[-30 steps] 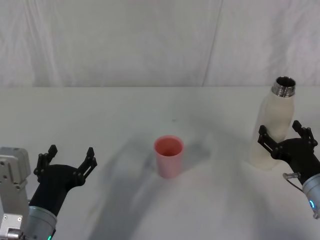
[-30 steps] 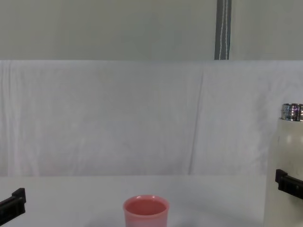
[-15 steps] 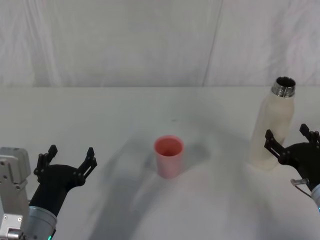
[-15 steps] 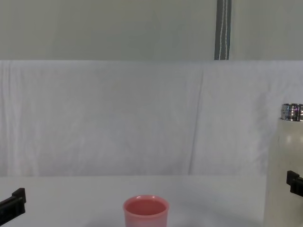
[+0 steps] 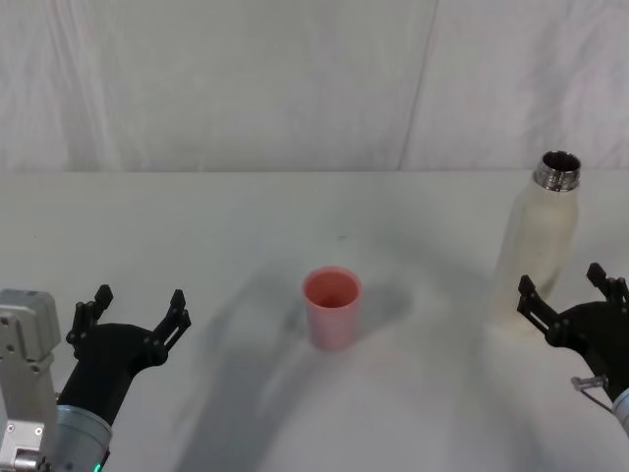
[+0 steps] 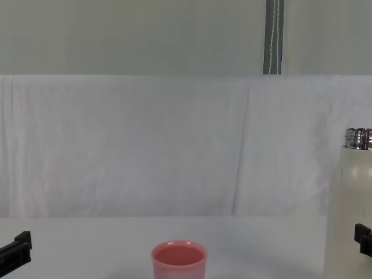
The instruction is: Grasp the thermos with one hand and pour water into the cup lid.
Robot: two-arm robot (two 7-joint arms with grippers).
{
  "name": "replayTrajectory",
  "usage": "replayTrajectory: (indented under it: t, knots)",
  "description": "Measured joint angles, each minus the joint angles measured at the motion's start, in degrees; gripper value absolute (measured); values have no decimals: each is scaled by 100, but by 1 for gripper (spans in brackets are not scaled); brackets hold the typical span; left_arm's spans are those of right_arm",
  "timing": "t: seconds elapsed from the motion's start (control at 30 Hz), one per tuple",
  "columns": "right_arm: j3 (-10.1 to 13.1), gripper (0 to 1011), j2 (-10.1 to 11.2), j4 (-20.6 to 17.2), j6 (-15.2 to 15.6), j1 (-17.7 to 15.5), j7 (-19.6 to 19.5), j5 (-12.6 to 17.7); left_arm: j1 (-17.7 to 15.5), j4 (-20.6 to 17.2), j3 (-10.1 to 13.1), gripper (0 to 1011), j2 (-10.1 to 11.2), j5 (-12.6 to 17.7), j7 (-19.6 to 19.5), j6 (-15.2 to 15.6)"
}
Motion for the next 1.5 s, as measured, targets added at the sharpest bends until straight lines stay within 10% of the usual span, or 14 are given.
replayTrajectory:
  t: [1.5]
  knots:
    - [-635, 1001, -50, 57, -106, -166, 199, 30, 0, 0, 0, 1001, 0, 0, 0, 0]
